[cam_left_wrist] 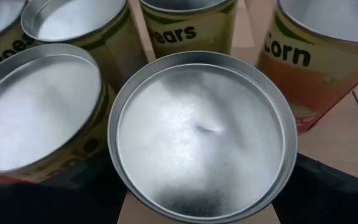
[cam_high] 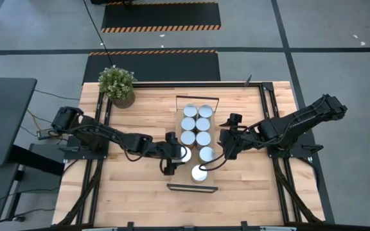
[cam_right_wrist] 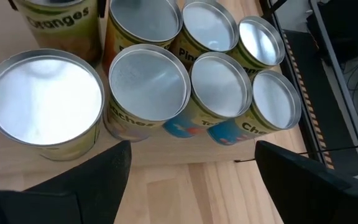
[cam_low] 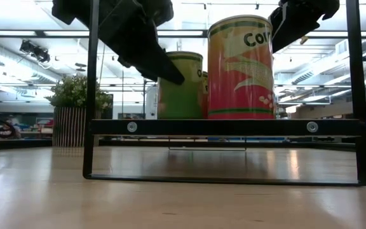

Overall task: Pick and place cans onto a shelf
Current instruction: Put the canned oranges on the shelf

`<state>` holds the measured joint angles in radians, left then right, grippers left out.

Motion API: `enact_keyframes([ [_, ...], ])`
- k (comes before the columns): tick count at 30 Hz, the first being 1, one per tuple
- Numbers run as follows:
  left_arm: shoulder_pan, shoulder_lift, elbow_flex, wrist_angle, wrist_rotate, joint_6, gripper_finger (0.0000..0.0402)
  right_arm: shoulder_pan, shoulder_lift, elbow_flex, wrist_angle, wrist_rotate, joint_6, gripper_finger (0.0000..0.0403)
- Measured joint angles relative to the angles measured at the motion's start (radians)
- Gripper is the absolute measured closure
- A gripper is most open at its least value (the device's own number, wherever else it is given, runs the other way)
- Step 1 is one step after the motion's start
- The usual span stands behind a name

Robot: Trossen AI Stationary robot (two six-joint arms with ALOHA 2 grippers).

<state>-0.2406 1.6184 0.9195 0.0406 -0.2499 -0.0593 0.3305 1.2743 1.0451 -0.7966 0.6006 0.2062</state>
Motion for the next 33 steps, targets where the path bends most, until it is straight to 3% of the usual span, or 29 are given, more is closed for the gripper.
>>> enact_keyframes([
  [10,0.004,0.0,0.0,0.01,0.056,0.019,0.0009,0.0,0.0,0.0,0.003,-0.002,0.0,0.0053],
  [25,-0.084,-0.009,0.0,0.007,-0.153,0.032,0.0006,0.0,0.0,0.0,0.004,-0.018,0.008,0.0053],
  [33,-0.13,-0.045,0.0,0.02,-0.322,0.097,0.0006,0.0,0.0,0.0,0.015,-0.018,0.008,0.0053],
])
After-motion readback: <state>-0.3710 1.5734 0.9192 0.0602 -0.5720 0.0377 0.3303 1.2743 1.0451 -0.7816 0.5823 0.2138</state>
